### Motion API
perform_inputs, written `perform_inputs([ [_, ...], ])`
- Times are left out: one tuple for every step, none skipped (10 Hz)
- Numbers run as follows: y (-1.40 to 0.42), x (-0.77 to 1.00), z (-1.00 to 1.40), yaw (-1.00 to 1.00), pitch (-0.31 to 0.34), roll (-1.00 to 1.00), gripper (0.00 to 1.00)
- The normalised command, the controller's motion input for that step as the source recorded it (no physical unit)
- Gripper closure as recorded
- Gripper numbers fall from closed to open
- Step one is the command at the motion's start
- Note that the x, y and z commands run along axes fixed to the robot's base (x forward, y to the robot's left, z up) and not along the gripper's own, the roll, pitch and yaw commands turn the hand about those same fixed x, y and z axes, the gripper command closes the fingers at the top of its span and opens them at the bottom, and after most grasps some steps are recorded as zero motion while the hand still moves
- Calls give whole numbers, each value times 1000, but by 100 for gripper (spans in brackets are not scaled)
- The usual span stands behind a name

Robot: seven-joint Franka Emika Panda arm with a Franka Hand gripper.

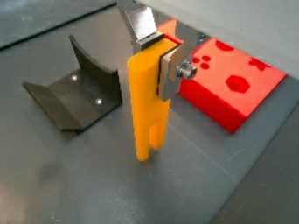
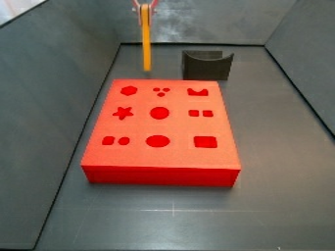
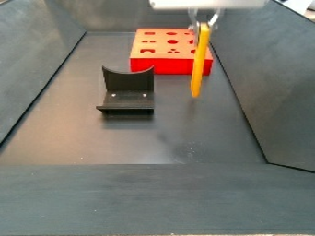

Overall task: Pick up the square-circle object. Move up. Rotate the square-circle object. Place the square-circle object on the fixture. Regrasp the square-circle object. Move to above the board. Insert the square-circle object.
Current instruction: Rotate the square-circle object.

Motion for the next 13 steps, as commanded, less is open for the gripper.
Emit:
perform_inputs([
  [18,24,-506,-49,-55,-203,100],
  [16,19,-310,-47,-56,-212,100],
  [10,1,-196,-47,-47,-218,100],
  [10,1,-196,-47,-47,-218,100],
  [11,-5,-200,-46,-44,-219,100],
  [12,-2,-199,-45,-45,-219,100],
  [12,0,-197,-45,-46,-219,100],
  [12,1,-197,-45,-46,-219,100],
  [12,1,-197,-45,-46,-219,100],
  [12,1,-197,-45,-46,-219,100],
  [13,1,-197,-45,-46,-218,100],
  [0,0,0,-45,-46,-18,0],
  [0,0,1000,-35,-36,-22,0],
])
